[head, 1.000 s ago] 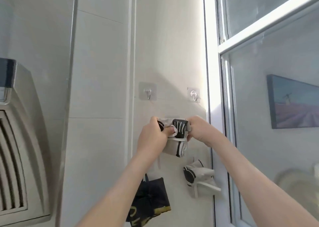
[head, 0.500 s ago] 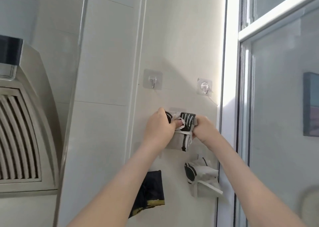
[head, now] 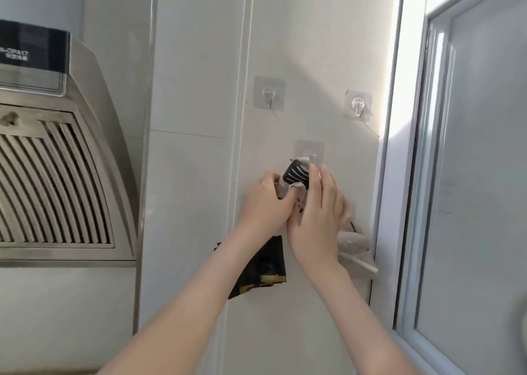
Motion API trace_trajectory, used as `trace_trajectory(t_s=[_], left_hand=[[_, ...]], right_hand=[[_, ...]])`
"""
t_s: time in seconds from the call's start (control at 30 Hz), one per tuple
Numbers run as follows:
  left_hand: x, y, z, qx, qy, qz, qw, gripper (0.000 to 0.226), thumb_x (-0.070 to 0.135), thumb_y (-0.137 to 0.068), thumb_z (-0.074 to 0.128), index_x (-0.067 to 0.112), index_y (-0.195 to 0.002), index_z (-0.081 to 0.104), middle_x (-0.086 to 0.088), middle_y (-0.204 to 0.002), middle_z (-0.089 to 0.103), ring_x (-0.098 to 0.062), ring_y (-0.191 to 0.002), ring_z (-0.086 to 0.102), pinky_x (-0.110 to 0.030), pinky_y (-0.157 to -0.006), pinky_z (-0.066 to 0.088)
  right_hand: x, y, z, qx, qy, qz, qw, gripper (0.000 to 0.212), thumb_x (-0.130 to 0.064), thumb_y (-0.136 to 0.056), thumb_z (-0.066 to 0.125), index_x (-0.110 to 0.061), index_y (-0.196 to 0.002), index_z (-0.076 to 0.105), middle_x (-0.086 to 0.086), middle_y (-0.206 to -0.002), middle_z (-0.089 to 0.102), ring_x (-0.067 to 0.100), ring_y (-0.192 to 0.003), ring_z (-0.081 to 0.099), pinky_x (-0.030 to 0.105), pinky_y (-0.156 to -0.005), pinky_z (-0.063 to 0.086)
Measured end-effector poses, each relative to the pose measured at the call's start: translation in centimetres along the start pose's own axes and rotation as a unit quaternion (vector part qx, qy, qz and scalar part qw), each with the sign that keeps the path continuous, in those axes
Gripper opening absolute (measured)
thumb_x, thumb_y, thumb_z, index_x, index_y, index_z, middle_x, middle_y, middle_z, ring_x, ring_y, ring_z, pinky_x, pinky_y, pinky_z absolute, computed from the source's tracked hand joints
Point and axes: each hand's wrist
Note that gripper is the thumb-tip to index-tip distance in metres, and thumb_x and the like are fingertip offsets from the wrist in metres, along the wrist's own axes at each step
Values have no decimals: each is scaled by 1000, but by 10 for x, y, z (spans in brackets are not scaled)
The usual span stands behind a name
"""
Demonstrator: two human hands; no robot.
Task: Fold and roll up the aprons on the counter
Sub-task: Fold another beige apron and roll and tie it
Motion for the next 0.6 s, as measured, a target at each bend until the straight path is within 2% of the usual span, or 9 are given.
trace_trajectory(t_s=[0.07,0.13,0.2,0.3,0.37,0.47,0.53,0.6], left_hand=[[-9,6,-5,-19,6,-1,1000,25,32,-94,56,15,-113,55,3,-101,63,-13,-93,60,-20,-71,45],[-16,10,-10,-44,6,-13,999,28,31,-95,56,14,-117,54,4,-100,61,-11,-91,58,-15,-70,44],[-20,12,-14,-54,-2,-16,998,31,32,-95,55,14,-121,52,4,-101,60,-11,-92,57,-17,-72,43],[-26,14,-21,-37,-34,3,999,30,30,-96,52,13,-122,53,3,-107,60,-10,-94,55,-19,-77,39],[-31,15,-26,-18,-57,47,997,26,25,-97,50,12,-119,55,2,-111,60,-11,-96,55,-21,-80,41],[-41,25,-37,30,-93,177,979,22,13,-97,47,6,-114,59,-7,-111,61,-20,-100,58,-29,-88,46],[-53,39,-55,62,-134,263,953,29,9,-95,40,1,-115,59,-11,-112,61,-22,-99,59,-25,-86,45],[-78,61,-80,74,-174,285,940,31,6,-94,37,1,-116,58,-9,-111,62,-20,-98,59,-22,-81,46]], right_hand=[[-7,10,11,2,11,7,1000,56,-18,-89,35,-11,-144,35,7,-148,38,18,-138,28,40,-107,18],[-12,16,20,-15,17,17,1000,55,-16,-91,32,-10,-146,32,6,-151,35,17,-141,24,41,-107,19],[-14,19,25,-19,21,11,1000,54,-15,-93,32,-9,-147,30,7,-153,32,17,-143,20,42,-107,20],[-14,20,22,-11,7,4,1000,59,-9,-89,43,-8,-147,30,8,-153,31,17,-143,19,44,-108,23],[-18,22,19,-6,-10,-4,1000,65,-3,-83,47,-7,-146,32,9,-152,33,19,-142,21,44,-110,22],[-36,27,14,1,-58,-8,998,60,-3,-80,47,-8,-139,42,9,-142,44,19,-132,32,37,-105,25],[-53,32,11,8,-93,-13,996,50,-4,-79,50,-7,-129,53,10,-130,52,20,-119,38,31,-97,27],[-75,45,14,-4,-127,-40,991,41,-4,-80,49,-6,-120,58,11,-120,56,23,-111,44,26,-93,26]])
Point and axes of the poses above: each hand's wrist, its own y-axis away from the middle knuckle, its own z-axis out of the palm, x = y × z
